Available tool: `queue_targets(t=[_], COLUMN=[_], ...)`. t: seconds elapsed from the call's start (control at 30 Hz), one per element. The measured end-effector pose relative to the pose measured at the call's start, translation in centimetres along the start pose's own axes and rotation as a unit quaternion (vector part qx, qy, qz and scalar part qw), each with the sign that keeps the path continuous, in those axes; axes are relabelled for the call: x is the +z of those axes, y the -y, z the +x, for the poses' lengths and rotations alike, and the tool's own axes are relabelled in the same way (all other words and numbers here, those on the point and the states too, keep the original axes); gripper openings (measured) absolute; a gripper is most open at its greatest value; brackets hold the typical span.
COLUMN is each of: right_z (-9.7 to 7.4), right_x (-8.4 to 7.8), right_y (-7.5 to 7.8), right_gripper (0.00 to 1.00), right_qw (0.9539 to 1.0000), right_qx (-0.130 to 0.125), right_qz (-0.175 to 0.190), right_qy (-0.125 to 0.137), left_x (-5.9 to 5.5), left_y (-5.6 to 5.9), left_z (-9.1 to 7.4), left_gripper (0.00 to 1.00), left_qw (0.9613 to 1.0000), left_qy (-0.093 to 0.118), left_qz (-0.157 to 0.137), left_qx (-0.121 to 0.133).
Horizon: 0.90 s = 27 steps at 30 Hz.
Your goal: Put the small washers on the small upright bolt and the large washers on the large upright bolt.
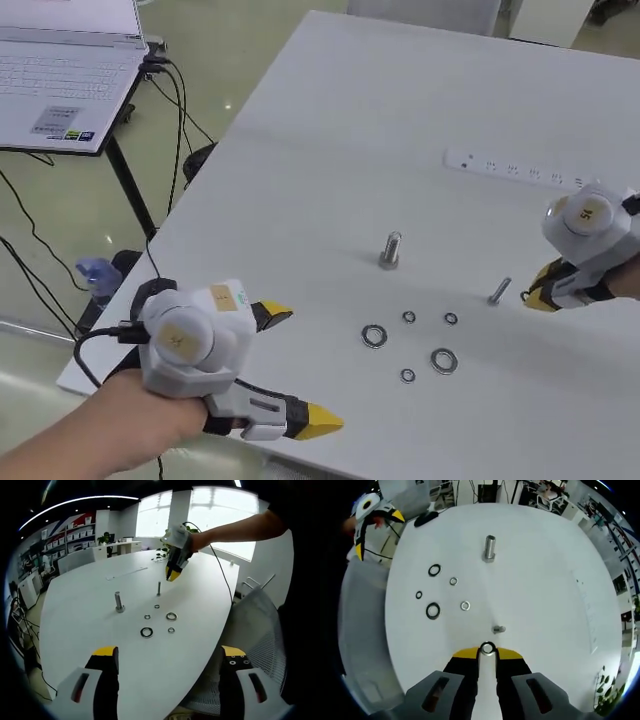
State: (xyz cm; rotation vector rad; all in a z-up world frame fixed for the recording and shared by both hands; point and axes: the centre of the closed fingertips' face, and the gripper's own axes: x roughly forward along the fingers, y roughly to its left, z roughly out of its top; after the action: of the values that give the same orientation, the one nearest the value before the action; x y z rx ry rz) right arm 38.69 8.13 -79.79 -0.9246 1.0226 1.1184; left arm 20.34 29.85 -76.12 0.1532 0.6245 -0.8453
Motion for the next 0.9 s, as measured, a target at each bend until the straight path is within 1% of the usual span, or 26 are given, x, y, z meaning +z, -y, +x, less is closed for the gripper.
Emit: queue_targets(t=[0.2, 0.23, 0.37, 0.6, 0.73, 0.9], right_z=[0.1, 0.1, 0.6, 1.4, 1.7, 2.2], right_x=[1.0, 1.2, 1.6, 1.6, 1.7, 1.5], right_y=[1.2, 1.3, 1.7, 1.9, 1.9, 2.0], right_gripper=[0.12, 0.12, 0.12, 0.12, 0.12, 0.12], right_qw=[1.0000, 1.0000, 0.9999, 0.9997, 0.9997, 0.9994], right_qx=[-0.003, -0.003, -0.001, 0.001, 0.006, 0.005], right_qz=[0.000, -0.003, -0.010, -0.016, -0.015, -0.023], right_qy=[0.001, -0.001, -0.008, -0.017, -0.017, -0.027], left_x=[-0.3, -0.4, -0.2, -0.2, -0.3, -0.3], left_y=[-0.3, -0.3, -0.4, -1.0, -1.0, -1.0], left_z=[0.1, 0.1, 0.1, 0.2, 0.3, 0.5], left_gripper=[0.81, 0.79, 0.79, 0.81, 0.80, 0.80], left_qw=[1.0000, 1.0000, 1.0000, 1.0000, 0.9999, 0.9998], left_qy=[-0.004, -0.006, -0.002, -0.002, -0.005, -0.007], left_qz=[-0.003, -0.004, -0.005, -0.004, -0.004, -0.004], left_qx=[-0.002, -0.004, -0.007, -0.008, -0.010, -0.016])
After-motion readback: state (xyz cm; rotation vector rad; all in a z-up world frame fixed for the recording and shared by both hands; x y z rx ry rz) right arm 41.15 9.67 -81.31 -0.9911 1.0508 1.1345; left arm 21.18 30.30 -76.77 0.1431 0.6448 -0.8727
